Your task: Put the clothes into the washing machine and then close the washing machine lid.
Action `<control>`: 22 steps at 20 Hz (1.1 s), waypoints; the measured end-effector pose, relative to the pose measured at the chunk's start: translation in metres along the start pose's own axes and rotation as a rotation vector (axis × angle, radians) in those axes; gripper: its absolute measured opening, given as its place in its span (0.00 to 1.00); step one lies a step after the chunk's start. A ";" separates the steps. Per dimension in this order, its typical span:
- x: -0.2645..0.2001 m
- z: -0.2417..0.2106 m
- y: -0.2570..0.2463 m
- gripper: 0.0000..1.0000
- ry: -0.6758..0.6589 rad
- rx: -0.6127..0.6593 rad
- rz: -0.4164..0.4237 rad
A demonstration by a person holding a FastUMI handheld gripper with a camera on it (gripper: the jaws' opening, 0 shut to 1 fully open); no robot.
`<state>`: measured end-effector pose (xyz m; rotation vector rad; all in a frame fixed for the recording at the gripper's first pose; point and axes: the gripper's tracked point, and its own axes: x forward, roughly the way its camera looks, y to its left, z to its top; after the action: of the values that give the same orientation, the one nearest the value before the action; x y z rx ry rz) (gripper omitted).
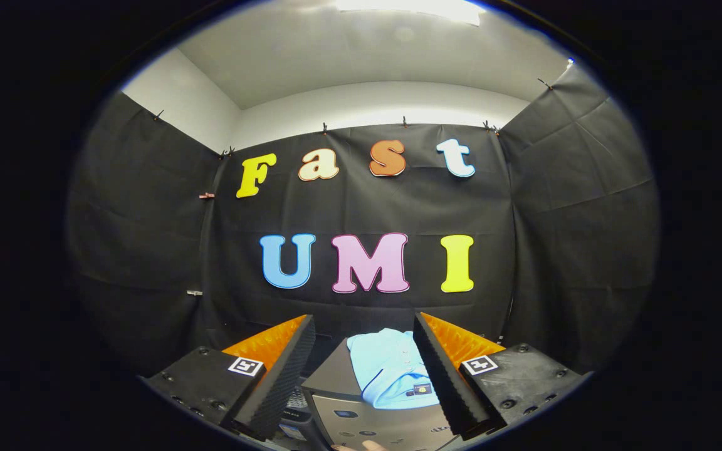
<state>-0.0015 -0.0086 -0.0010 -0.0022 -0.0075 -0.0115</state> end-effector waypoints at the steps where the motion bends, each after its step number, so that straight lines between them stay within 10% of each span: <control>1: 0.000 0.000 0.000 0.99 -0.001 -0.001 0.000; 22: 0.008 -0.007 -0.013 0.99 0.024 0.010 -0.015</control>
<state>0.0064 -0.0220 -0.0083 0.0084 0.0164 -0.0260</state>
